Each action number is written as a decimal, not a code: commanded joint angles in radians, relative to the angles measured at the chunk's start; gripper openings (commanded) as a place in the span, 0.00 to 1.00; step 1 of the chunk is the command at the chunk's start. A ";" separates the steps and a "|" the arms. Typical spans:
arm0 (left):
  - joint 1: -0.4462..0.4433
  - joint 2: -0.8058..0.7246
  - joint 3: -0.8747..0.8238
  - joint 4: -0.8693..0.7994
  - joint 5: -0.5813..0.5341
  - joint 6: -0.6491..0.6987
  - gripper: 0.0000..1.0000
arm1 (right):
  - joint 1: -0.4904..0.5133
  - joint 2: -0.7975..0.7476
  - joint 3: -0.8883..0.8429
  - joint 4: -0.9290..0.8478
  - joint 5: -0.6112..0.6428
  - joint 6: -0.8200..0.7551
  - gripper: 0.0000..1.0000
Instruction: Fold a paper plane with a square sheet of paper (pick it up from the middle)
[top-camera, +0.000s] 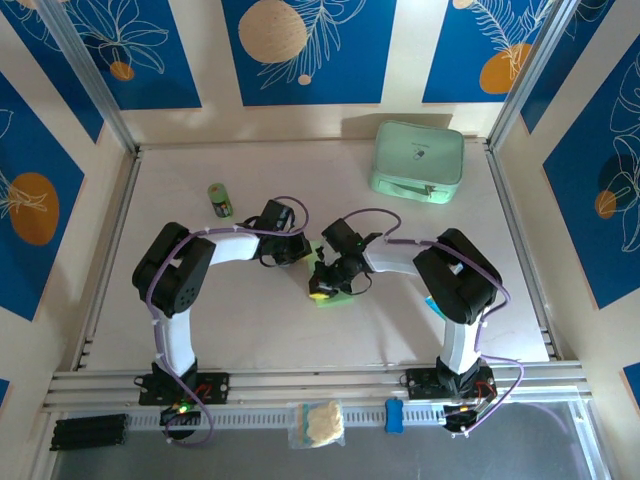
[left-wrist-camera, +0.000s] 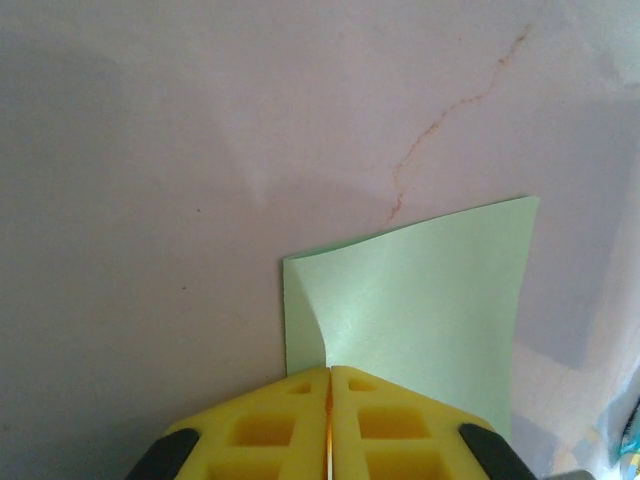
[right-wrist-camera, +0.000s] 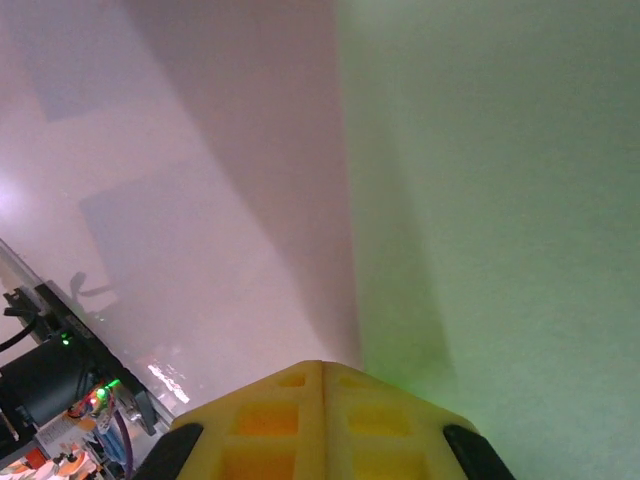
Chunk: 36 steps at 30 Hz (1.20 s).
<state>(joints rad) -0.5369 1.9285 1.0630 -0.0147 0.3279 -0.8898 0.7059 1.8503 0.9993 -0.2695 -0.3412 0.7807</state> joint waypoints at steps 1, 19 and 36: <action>0.010 0.048 -0.011 -0.077 -0.064 0.009 0.10 | 0.007 0.010 -0.024 -0.007 -0.018 -0.026 0.00; 0.017 0.053 0.038 -0.082 -0.020 0.078 0.10 | 0.039 -0.164 -0.173 0.000 0.037 -0.018 0.00; -0.035 -0.141 -0.002 -0.094 0.043 0.065 0.29 | -0.192 -0.353 -0.233 -0.033 0.155 0.095 0.37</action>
<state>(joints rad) -0.5446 1.8072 1.1042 -0.1047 0.3687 -0.7776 0.5316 1.5063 0.7864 -0.2642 -0.1669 0.8494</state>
